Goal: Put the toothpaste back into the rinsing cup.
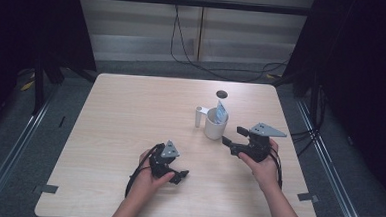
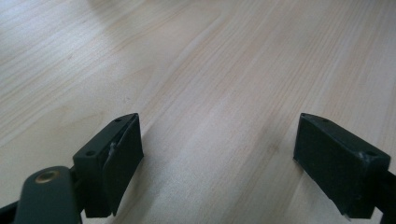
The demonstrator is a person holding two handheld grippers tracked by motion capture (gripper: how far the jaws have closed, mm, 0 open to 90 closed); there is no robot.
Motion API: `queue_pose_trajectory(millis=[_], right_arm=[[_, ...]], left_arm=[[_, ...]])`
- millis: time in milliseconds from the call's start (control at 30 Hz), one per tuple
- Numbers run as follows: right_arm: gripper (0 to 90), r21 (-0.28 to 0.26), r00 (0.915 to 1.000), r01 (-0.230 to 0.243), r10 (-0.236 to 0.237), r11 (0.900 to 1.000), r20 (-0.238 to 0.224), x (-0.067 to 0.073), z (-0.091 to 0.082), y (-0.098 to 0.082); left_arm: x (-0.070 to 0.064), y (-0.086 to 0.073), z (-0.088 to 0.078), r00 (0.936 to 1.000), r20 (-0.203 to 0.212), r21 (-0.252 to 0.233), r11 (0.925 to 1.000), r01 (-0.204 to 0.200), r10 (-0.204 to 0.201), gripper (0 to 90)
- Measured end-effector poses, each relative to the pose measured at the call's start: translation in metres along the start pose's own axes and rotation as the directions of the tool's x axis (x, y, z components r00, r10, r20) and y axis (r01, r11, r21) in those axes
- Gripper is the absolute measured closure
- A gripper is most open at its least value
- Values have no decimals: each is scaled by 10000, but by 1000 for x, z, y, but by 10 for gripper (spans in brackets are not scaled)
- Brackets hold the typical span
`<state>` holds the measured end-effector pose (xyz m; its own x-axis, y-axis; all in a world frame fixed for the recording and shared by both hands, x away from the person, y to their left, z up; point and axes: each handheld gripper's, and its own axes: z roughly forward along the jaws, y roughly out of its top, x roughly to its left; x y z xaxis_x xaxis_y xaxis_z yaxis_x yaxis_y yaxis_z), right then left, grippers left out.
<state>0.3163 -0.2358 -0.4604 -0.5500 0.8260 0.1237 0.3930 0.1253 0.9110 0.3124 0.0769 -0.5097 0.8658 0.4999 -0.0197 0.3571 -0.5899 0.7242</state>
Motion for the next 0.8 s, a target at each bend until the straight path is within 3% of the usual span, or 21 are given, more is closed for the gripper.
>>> queue_pose_trajectory(millis=[333,467,800], right_arm=[[213,465,9995,257,-247,9986,-219,4,-8,-14],[203,623,9994,150,-130,9979,-322,3,-13,-23],[196,1014,9996,254,-239,9945,-159,-3,-24,-39]], left_arm=[[0,0,0,10000,-7,15,10000,-12,12,152],[0,0,0,10000,-34,20,10000,0,0,152],[0,0,0,10000,-34,4,10000,18,-18,152]])
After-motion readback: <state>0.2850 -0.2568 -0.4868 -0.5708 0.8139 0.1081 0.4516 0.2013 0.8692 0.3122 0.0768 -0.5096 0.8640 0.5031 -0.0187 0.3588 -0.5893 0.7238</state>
